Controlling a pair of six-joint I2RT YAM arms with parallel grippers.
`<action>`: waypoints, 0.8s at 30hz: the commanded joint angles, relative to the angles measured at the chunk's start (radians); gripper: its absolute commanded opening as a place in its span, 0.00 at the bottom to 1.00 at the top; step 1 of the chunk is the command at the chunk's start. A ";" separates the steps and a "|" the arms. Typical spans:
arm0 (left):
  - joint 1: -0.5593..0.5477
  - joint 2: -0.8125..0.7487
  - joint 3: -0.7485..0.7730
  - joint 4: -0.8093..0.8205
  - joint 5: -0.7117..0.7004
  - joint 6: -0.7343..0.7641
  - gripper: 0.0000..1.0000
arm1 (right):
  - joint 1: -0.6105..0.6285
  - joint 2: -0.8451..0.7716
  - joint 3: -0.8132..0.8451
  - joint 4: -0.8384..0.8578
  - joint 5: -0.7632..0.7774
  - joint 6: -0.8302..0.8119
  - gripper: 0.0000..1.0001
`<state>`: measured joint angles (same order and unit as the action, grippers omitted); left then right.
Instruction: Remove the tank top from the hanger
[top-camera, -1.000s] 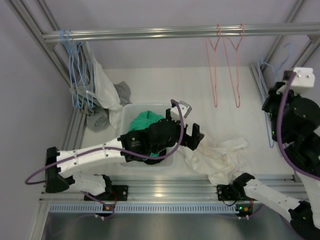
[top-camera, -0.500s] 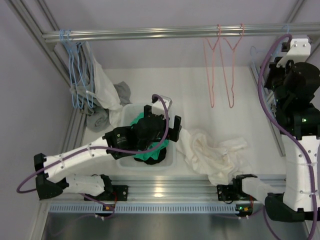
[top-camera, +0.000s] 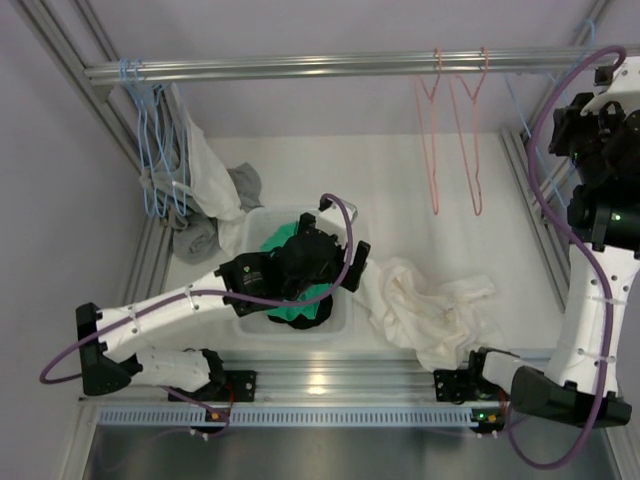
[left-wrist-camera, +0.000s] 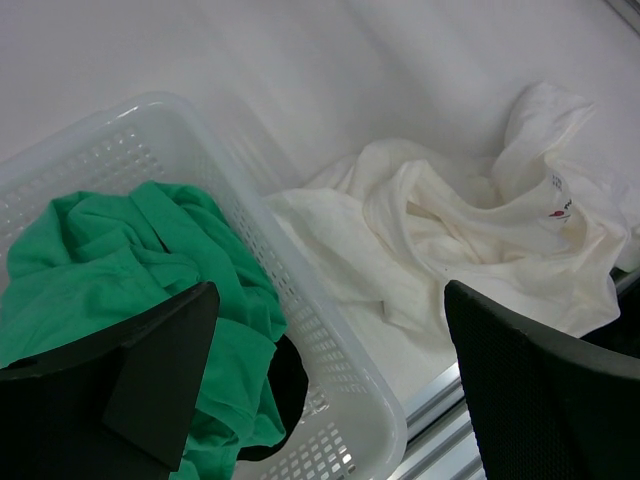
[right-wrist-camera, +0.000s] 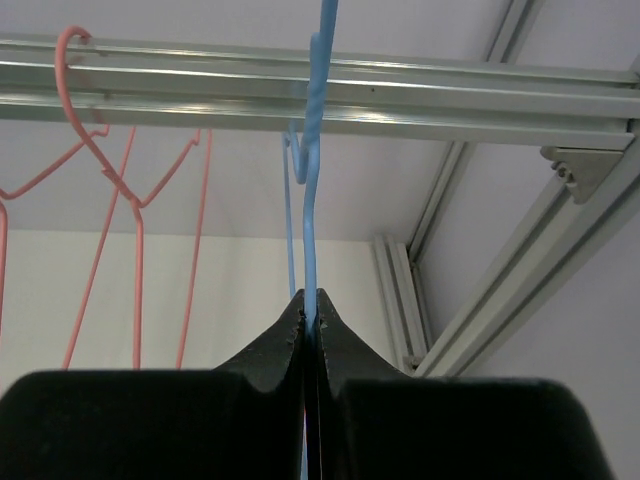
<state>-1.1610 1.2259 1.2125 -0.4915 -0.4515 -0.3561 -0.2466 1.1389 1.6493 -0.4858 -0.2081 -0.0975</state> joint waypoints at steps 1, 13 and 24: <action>0.001 0.021 -0.016 0.056 0.019 0.034 0.99 | -0.033 0.050 0.015 0.136 -0.123 0.031 0.00; 0.011 0.090 -0.008 0.113 0.085 0.043 0.99 | -0.033 0.197 -0.003 0.196 -0.131 0.034 0.00; 0.011 0.155 0.004 0.148 0.158 0.051 0.99 | -0.031 0.110 -0.163 0.193 -0.093 0.035 0.00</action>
<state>-1.1534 1.3613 1.2003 -0.4057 -0.3283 -0.3153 -0.2668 1.3140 1.5032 -0.3370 -0.3077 -0.0662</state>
